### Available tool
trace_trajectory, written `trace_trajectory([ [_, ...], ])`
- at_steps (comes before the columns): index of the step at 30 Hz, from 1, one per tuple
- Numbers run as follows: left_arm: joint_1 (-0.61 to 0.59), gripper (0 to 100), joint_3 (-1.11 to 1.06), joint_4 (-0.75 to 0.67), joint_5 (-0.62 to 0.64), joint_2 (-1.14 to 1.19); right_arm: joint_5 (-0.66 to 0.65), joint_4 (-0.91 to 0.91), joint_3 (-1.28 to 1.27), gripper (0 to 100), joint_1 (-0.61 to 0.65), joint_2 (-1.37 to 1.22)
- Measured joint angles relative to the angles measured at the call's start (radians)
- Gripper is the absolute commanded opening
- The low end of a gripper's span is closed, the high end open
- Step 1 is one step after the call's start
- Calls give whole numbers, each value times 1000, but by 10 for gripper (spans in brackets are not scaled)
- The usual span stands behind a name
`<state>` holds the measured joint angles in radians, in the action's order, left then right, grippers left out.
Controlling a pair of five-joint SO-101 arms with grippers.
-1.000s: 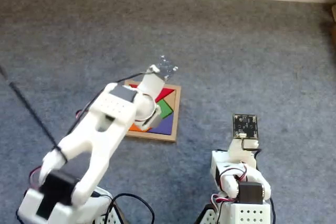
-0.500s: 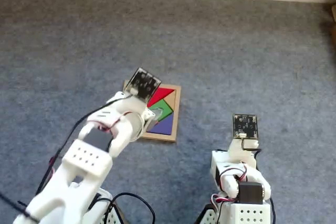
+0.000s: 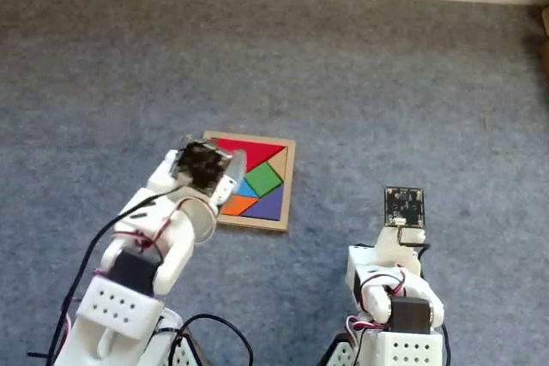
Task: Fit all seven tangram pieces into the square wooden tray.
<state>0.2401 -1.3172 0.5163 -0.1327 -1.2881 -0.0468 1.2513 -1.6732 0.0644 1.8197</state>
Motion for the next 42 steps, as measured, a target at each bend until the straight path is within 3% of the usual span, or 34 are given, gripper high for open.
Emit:
trace_trajectory([
  [13, -149, 91, -353, 2, 2, -474, 0, 0, 0, 5, 0, 0],
  [18, -222, 94, -359, 31, 3, -500, 0, 0, 0, 5, 0, 0],
  [33, -465, 95, -359, 420, 3, -500, 0, 0, 0, 5, 0, 0],
  [42, -479, 95, -359, 598, 3, -500, 0, 0, 0, 5, 0, 0],
])
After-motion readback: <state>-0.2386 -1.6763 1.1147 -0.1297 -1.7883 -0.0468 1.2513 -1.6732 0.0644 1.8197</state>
